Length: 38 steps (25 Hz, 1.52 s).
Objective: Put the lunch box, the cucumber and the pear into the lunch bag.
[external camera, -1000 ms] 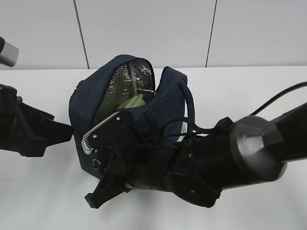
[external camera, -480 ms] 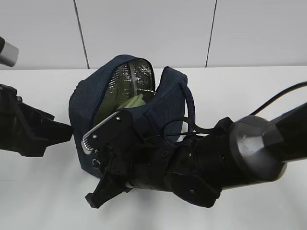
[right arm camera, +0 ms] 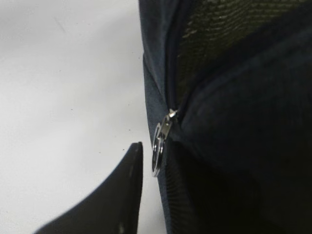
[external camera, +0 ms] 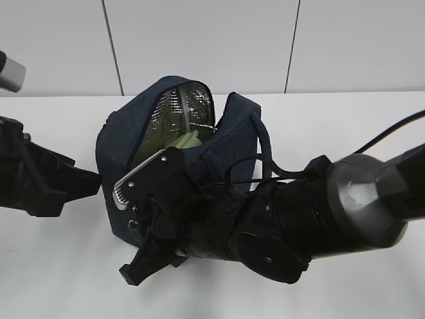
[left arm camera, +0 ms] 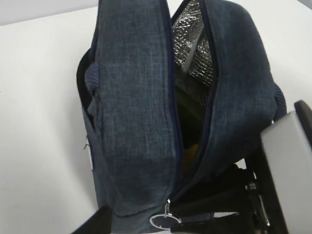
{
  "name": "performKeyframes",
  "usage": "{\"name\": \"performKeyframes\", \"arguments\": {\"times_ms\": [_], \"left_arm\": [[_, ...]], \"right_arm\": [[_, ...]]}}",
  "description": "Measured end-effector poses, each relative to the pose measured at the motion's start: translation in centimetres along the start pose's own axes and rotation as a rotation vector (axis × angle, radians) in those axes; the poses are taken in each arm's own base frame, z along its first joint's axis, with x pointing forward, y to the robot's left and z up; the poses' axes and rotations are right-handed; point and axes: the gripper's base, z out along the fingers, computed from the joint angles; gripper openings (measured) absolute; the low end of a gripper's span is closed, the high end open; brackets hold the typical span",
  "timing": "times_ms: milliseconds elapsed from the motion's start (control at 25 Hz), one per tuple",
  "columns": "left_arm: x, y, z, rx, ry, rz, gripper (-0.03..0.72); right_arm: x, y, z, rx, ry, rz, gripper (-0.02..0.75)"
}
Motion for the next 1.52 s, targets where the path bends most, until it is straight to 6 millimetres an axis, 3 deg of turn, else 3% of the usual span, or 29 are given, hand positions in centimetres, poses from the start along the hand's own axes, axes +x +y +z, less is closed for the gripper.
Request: {"name": "performKeyframes", "arguments": {"times_ms": [320,560,880,1320,1520], "left_arm": [[0.0,0.0,0.0,0.0,0.0,0.0,0.361],[0.0,0.0,0.0,0.0,0.0,0.0,0.361],[0.0,0.0,0.0,-0.001,-0.001,0.0,0.361],[0.0,0.0,0.0,-0.003,-0.003,0.0,0.358],[-0.1,0.1,0.0,-0.011,-0.01,0.0,0.358]], "right_arm": [[0.1,0.0,0.0,0.001,0.011,0.0,0.142],[0.1,0.0,0.0,0.003,0.015,-0.01,0.001],[0.1,-0.1,-0.5,0.008,0.062,-0.022,0.0],[-3.3,-0.1,-3.9,0.017,-0.032,-0.025,0.0],[-4.1,-0.1,-4.5,0.018,-0.058,-0.032,0.0]]}}
